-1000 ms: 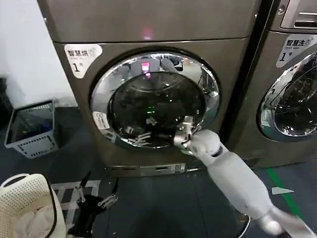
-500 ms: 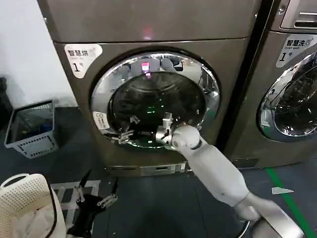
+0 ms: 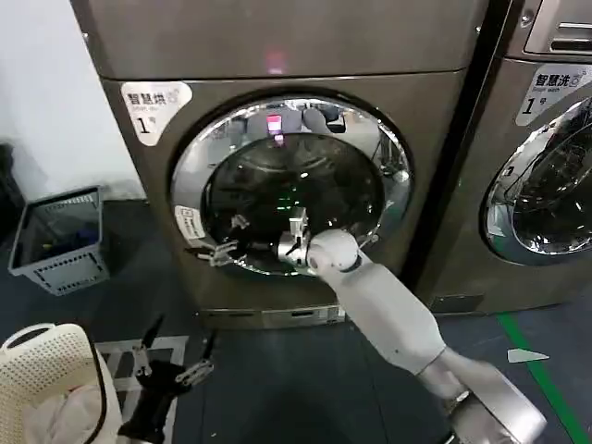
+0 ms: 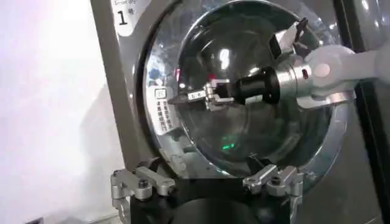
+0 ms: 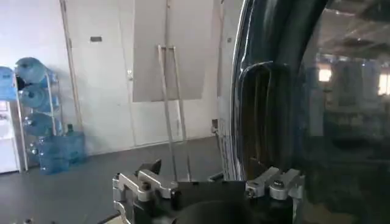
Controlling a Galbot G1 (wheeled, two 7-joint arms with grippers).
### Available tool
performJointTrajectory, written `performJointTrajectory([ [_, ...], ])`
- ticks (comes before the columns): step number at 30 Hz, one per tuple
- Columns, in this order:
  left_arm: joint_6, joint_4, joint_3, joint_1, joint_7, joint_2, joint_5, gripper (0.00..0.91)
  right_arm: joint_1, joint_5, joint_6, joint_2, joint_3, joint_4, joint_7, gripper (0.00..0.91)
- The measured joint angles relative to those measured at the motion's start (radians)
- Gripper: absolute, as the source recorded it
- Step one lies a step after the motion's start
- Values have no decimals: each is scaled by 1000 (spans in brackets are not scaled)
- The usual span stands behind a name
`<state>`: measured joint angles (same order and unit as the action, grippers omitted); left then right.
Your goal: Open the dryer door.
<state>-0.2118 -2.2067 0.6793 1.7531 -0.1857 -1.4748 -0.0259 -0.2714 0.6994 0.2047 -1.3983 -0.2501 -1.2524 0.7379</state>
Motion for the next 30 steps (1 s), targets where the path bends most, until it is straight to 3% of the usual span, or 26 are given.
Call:
performJointTrajectory([
  [9,14,7,52,-22,3,28,64,907,-4,10,0,17,-20,-27,46,907],
  [15,43,17,110,-47,-2,49,118,907,-6,76,-39,53,-47,-61,112,907],
  [30,100,49,275,-122,-29,115,279,907,-41,169,-104,226,-79,-182,345,907],
])
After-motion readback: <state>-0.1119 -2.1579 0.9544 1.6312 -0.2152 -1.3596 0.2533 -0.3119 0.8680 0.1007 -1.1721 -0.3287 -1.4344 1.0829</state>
